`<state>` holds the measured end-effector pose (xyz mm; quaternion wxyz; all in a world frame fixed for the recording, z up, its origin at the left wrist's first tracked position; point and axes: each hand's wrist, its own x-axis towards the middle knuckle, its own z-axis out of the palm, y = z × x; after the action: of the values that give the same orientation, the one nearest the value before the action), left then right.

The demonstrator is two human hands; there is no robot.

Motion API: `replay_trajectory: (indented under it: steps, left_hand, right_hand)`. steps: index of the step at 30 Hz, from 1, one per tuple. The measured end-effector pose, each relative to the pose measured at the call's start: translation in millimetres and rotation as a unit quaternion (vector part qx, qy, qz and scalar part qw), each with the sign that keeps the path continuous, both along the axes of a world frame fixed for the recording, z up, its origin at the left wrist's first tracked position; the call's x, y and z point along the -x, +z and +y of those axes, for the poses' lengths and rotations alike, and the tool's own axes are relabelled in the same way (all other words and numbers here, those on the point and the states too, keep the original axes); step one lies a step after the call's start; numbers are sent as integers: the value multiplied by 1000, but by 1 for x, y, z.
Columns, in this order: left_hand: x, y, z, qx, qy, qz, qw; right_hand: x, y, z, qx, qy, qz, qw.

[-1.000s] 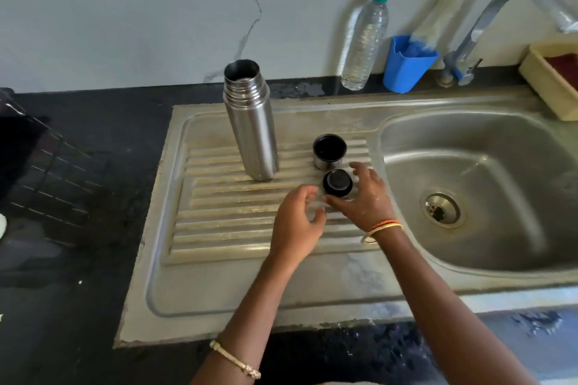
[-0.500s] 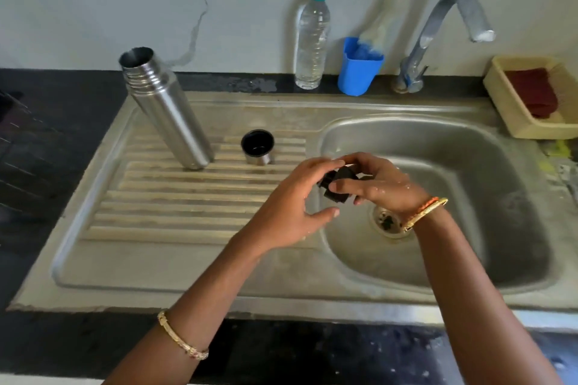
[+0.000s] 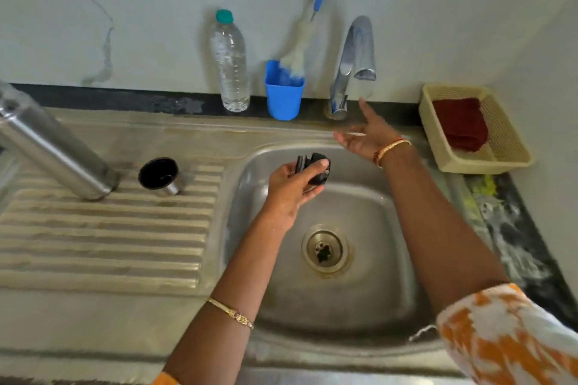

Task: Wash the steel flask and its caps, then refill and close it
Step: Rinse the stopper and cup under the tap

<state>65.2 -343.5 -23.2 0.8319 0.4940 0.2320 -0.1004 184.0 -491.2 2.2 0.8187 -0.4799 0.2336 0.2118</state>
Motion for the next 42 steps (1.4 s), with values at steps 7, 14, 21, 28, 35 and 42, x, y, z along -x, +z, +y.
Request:
replay_trajectory:
  steps: [7, 14, 21, 28, 35, 42]
  left_hand:
    - [-28, -5, -21, -5, -17, 2, 1000]
    - [-44, -7, -29, -5, -15, 5, 1000]
    - [-46, -3, -32, 3, -16, 5, 1000]
    - [-42, -4, -31, -8, -27, 9, 1000]
    - [-42, -10, -31, -92, -33, -25, 995]
    - [-35, 7, -19, -129, -57, -103, 985]
  right_hand:
    - [-45, -30, 8, -136, 11, -7, 991]
    - [-52, -28, 7, -83, 27, -8, 996]
    - [-41, -9, 16, -11, 20, -13, 1000]
    - [-25, -16, 15, 170, 11, -43, 984]
    - [117, -44, 23, 548, 90, -462, 692]
    - [83, -18, 25, 482, 223, -340, 776]
